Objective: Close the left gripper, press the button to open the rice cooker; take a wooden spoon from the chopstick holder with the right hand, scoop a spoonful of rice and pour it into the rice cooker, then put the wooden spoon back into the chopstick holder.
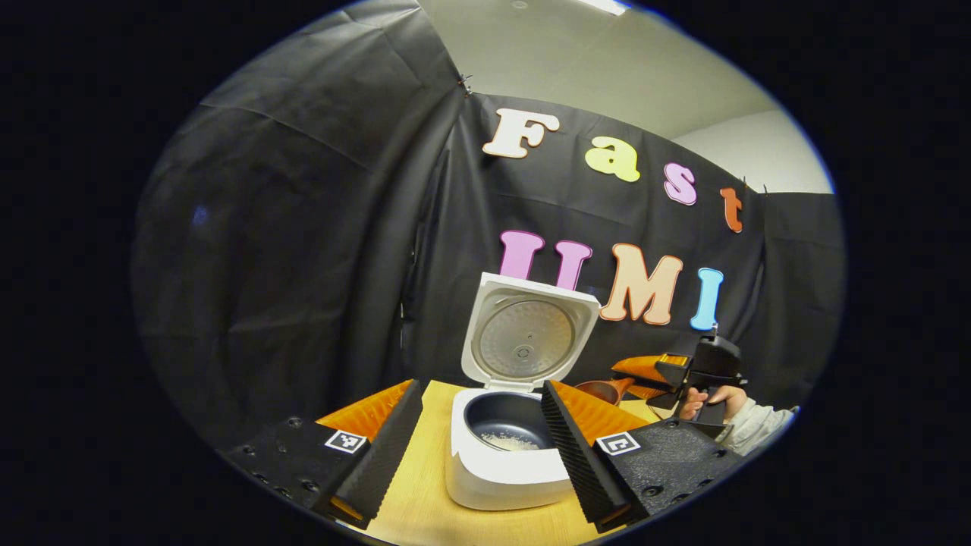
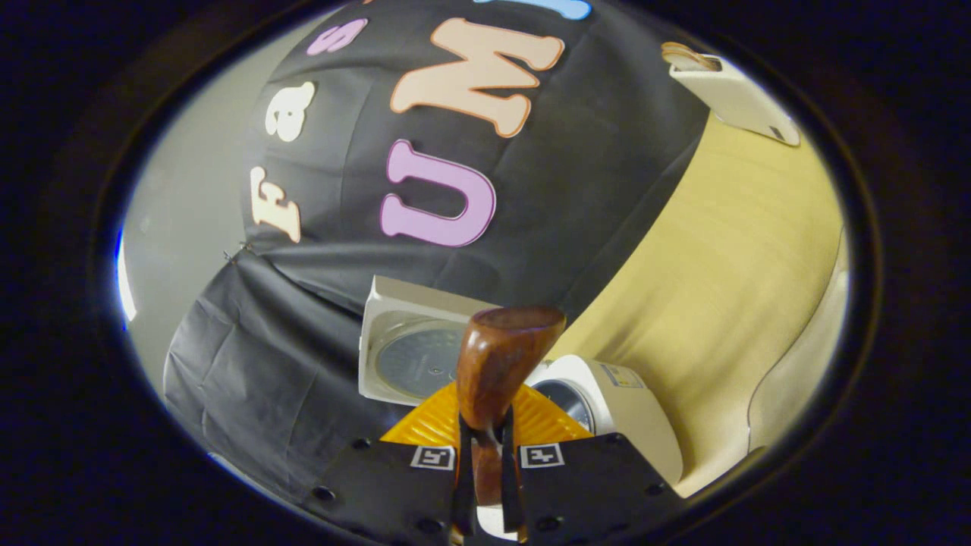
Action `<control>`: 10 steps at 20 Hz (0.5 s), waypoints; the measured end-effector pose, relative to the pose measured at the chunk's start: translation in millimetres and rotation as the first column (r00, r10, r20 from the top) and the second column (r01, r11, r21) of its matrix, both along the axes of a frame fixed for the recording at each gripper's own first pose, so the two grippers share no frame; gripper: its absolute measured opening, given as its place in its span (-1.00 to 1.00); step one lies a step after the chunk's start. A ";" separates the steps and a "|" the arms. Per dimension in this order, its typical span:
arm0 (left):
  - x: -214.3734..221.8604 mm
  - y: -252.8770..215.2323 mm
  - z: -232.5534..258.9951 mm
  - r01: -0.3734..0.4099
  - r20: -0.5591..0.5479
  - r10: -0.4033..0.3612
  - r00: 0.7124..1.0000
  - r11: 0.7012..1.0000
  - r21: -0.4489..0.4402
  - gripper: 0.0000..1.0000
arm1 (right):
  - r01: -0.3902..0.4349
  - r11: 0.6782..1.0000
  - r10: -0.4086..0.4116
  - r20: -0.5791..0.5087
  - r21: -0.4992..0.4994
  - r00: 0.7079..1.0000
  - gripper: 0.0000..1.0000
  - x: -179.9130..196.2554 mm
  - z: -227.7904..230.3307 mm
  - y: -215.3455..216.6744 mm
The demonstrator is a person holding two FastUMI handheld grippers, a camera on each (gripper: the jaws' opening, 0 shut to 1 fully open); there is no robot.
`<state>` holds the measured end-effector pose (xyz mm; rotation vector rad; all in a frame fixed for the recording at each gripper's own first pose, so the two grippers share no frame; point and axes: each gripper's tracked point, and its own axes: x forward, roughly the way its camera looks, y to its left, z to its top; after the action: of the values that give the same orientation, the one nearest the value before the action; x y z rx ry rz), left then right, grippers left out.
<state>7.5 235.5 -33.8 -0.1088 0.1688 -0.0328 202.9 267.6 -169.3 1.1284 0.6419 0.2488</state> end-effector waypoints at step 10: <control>-0.1 24.9 -13.7 -0.057 -0.016 0.056 0.998 0.997 -0.047 0.80 | -0.059 0.902 0.111 0.096 -0.427 0.989 -0.66 17.9 -28.5 47.8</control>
<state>7.4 260.4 -47.5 -0.1607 0.1791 0.0201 220.8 315.4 -197.7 0.6619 0.6045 0.2348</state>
